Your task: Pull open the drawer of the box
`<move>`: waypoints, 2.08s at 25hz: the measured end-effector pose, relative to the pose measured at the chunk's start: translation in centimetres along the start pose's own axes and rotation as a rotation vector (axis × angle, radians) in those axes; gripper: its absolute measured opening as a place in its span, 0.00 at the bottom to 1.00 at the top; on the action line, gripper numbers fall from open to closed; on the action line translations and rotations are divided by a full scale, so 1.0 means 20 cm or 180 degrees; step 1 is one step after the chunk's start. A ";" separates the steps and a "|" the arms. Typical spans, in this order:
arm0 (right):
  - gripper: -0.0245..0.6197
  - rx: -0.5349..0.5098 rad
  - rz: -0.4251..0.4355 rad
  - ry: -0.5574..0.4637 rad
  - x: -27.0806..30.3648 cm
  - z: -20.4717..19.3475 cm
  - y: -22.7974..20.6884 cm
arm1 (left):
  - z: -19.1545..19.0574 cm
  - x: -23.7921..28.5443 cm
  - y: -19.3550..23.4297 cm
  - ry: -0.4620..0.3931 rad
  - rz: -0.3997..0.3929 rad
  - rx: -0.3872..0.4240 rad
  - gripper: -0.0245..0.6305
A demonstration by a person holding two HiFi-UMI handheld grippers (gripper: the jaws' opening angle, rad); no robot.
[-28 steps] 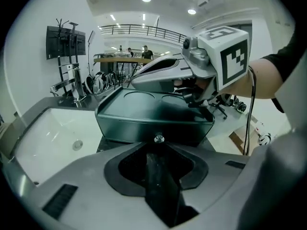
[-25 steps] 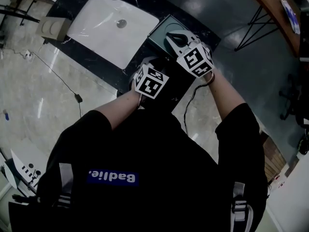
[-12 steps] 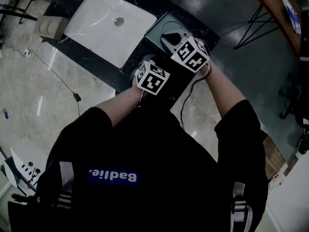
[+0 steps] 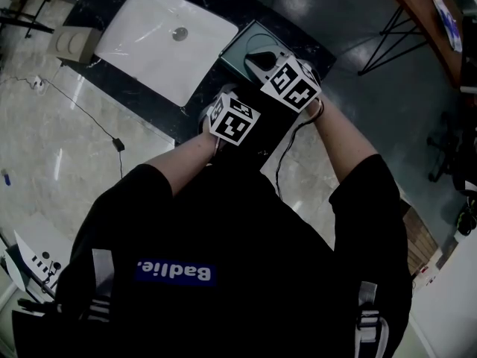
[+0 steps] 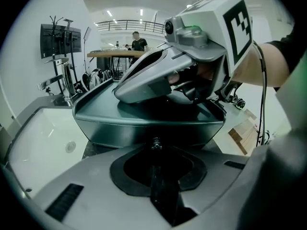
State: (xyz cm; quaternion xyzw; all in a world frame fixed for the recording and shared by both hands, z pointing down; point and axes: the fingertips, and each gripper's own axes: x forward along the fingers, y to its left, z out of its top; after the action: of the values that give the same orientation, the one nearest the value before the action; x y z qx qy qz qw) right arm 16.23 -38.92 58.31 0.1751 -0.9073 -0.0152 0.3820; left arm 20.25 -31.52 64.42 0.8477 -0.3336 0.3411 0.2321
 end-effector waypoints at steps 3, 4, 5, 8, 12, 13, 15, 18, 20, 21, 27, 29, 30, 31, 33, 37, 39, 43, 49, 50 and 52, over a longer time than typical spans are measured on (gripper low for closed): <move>0.04 -0.0007 -0.0001 -0.0002 0.00 0.00 0.00 | 0.00 0.00 0.00 -0.0011 0.0001 0.0002 0.14; 0.04 -0.0010 -0.0003 -0.0009 0.01 -0.01 0.00 | 0.00 0.00 0.00 -0.0014 0.0002 0.0000 0.14; 0.04 -0.0012 -0.0006 -0.0016 0.01 -0.01 -0.01 | 0.00 0.00 0.00 -0.0017 0.0001 0.0001 0.14; 0.04 0.0008 -0.0008 -0.0010 0.00 -0.01 0.00 | -0.01 -0.01 -0.01 -0.0010 -0.0007 -0.0002 0.14; 0.04 0.0008 -0.0005 -0.0003 0.00 -0.01 0.00 | -0.03 -0.03 -0.01 0.0004 -0.0018 -0.0008 0.14; 0.04 0.0009 -0.0004 -0.0001 0.00 -0.01 0.00 | -0.03 -0.03 -0.01 0.0004 -0.0019 -0.0003 0.14; 0.04 0.0011 -0.0003 0.0000 0.00 -0.01 0.00 | -0.05 -0.05 -0.01 0.0006 -0.0018 0.0001 0.14; 0.04 0.0003 -0.0011 -0.0008 0.00 -0.01 -0.01 | -0.07 -0.06 -0.01 0.0013 -0.0014 -0.0009 0.14; 0.04 -0.0005 -0.0015 -0.0002 0.00 -0.01 0.00 | -0.10 -0.08 -0.02 0.0032 -0.0014 -0.0001 0.14; 0.04 -0.0008 -0.0015 0.0005 0.00 -0.02 0.00 | -0.11 -0.09 -0.03 0.0046 -0.0016 0.0008 0.14; 0.04 0.0000 -0.0018 0.0023 0.01 -0.01 0.00 | -0.20 -0.15 -0.03 0.0102 -0.0033 0.0043 0.14; 0.04 -0.0004 -0.0018 0.0026 0.01 -0.01 0.00 | -0.22 -0.17 -0.03 0.0121 -0.0036 0.0057 0.14; 0.04 -0.0004 -0.0020 0.0027 0.01 -0.01 0.00 | -0.23 -0.18 -0.03 0.0131 -0.0042 0.0061 0.14; 0.04 -0.0002 -0.0023 0.0029 0.01 -0.01 0.00 | -0.24 -0.19 -0.03 0.0139 -0.0050 0.0059 0.14; 0.04 0.0000 -0.0028 0.0036 0.01 -0.01 0.00 | -0.26 -0.20 -0.03 0.0147 -0.0066 0.0038 0.14; 0.04 -0.0021 -0.0028 0.0037 0.01 -0.01 0.01 | -0.29 -0.24 -0.03 0.0169 -0.0070 0.0019 0.14; 0.04 -0.0029 -0.0038 0.0043 0.01 -0.01 0.00 | -0.31 -0.25 -0.04 0.0176 -0.0083 0.0029 0.14; 0.04 -0.0046 -0.0053 0.0065 0.02 -0.01 0.01 | -0.34 -0.26 -0.04 0.0215 -0.0096 0.0025 0.14; 0.04 -0.0051 -0.0058 0.0072 0.02 -0.01 0.01 | -0.36 -0.30 -0.04 0.0205 -0.0133 0.0084 0.14; 0.04 -0.0054 -0.0063 0.0073 0.02 -0.01 0.00 | -0.36 -0.30 -0.04 0.0199 -0.0142 0.0079 0.14; 0.04 -0.0054 -0.0073 0.0074 0.02 -0.01 0.00 | -0.38 -0.32 -0.05 0.0220 -0.0160 0.0064 0.14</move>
State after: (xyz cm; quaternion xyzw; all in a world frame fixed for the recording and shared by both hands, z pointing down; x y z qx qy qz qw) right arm 16.06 -39.01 58.68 0.1824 -0.9006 -0.0252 0.3938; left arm 14.30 -23.62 64.56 0.8457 -0.3005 0.3676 0.2434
